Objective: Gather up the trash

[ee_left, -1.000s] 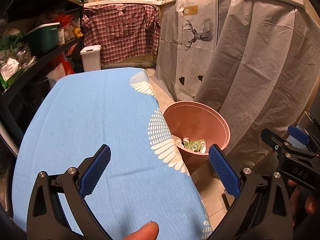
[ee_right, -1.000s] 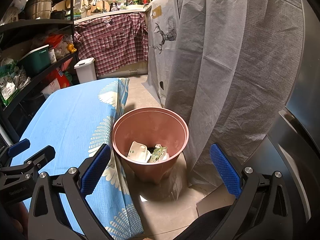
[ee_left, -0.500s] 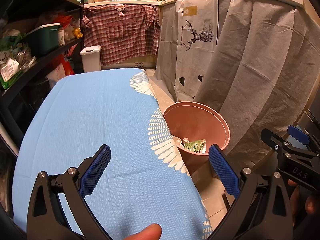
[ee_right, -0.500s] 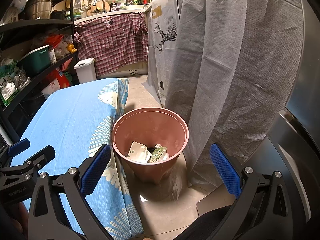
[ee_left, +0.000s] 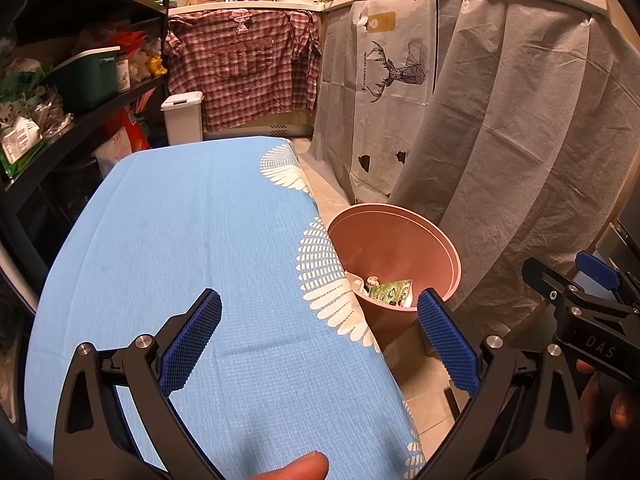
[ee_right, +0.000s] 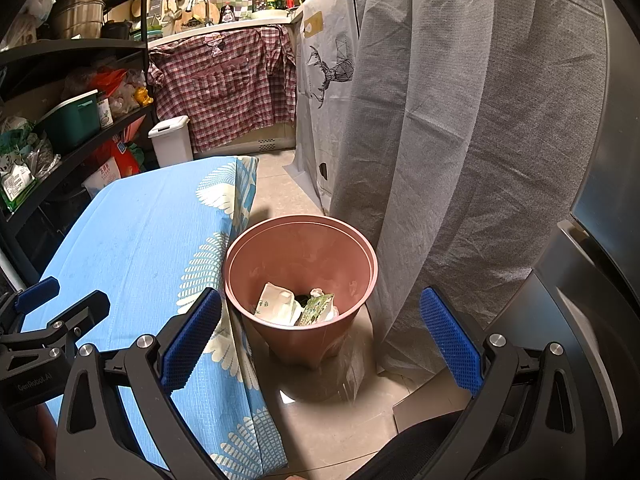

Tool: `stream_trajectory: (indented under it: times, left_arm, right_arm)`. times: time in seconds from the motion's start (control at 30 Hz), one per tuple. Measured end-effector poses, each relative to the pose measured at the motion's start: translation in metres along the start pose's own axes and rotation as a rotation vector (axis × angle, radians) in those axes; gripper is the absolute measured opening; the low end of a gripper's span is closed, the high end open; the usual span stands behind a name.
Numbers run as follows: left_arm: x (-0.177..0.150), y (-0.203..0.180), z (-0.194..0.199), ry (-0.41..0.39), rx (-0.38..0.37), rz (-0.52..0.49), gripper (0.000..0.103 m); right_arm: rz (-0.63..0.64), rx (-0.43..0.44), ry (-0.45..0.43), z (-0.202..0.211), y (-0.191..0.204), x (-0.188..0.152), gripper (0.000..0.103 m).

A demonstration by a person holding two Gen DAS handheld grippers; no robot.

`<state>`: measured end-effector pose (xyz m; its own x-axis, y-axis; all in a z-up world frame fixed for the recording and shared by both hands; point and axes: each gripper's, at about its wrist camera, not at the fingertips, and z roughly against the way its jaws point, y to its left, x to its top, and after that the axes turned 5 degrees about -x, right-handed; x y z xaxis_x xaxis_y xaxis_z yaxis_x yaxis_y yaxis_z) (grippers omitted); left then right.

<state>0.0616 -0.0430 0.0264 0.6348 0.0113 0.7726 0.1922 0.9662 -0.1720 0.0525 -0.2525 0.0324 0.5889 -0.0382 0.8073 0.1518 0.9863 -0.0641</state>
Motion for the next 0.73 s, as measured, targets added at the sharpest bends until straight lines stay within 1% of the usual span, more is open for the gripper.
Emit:
stream_trajectory:
  times: [0.27,0.43,0.73]
  left_arm:
    - [-0.0007,0.0003,-0.0016,0.007,0.000,0.000,0.095]
    - [-0.0020,-0.0009,-0.0010,-0.006,0.000,-0.006,0.095]
    - [-0.0022,-0.0014,-0.0037,0.005,0.003,-0.001,0.095]
  right_arm:
    - [0.000,0.000,0.001,-0.0004,-0.0004,-0.0001,0.098]
    - [0.000,0.001,0.000,-0.0003,-0.0007,-0.0001,0.098]
    - [0.001,0.000,0.001,-0.0008,-0.0004,-0.0002,0.098]
